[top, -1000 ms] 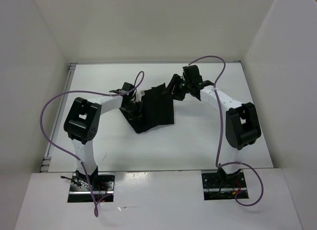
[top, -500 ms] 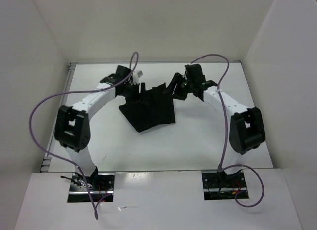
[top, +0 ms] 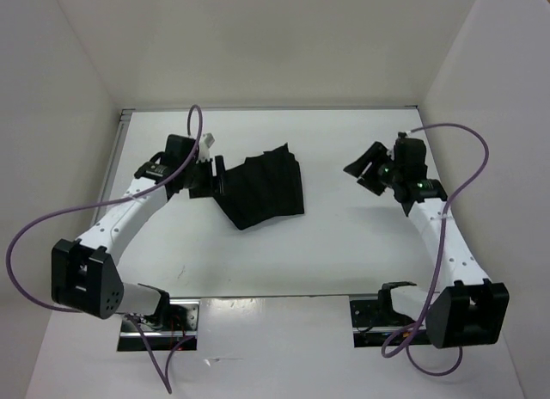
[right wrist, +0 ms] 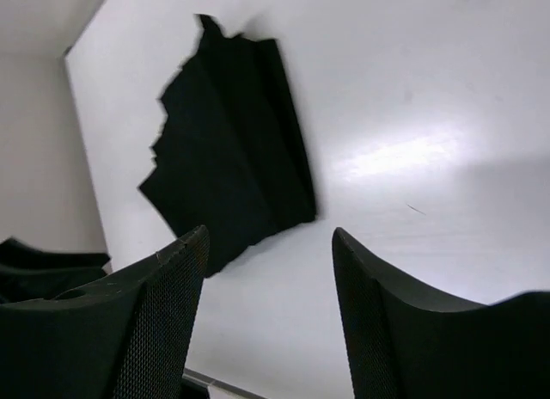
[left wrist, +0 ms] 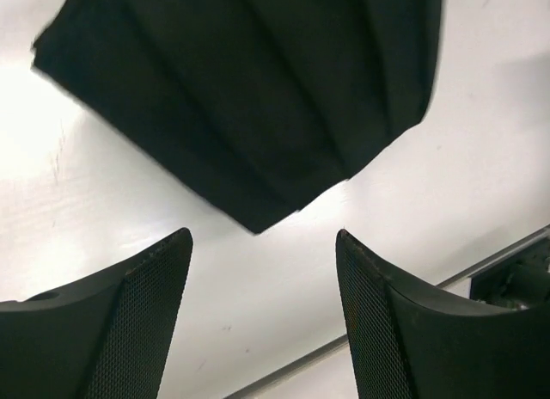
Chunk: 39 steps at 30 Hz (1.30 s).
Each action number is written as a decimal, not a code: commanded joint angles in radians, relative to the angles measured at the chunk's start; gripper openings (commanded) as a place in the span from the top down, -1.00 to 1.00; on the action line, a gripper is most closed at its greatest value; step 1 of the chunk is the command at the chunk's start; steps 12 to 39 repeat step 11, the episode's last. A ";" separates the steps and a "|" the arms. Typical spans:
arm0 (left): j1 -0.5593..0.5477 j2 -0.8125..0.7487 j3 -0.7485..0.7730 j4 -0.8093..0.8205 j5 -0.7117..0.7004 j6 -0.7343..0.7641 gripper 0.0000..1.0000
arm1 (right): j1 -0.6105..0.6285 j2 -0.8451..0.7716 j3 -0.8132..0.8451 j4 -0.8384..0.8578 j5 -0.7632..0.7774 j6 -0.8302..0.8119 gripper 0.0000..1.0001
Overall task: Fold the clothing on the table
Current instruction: Fold the skirt
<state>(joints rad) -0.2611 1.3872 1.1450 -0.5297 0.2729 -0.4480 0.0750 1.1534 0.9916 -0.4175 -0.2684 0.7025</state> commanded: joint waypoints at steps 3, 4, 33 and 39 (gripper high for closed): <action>0.019 -0.108 -0.073 0.022 -0.046 -0.046 -0.52 | -0.124 -0.112 -0.096 -0.118 -0.025 -0.028 -0.30; 0.019 -0.108 -0.082 0.022 -0.075 -0.046 -0.52 | -0.139 -0.121 -0.096 -0.118 -0.025 -0.038 -0.30; 0.028 -0.088 -0.093 0.002 -0.120 -0.027 -0.55 | -0.213 -0.153 -0.107 -0.176 -0.034 -0.069 -0.30; 0.028 -0.088 -0.093 0.002 -0.120 -0.027 -0.55 | -0.213 -0.153 -0.107 -0.176 -0.034 -0.069 -0.30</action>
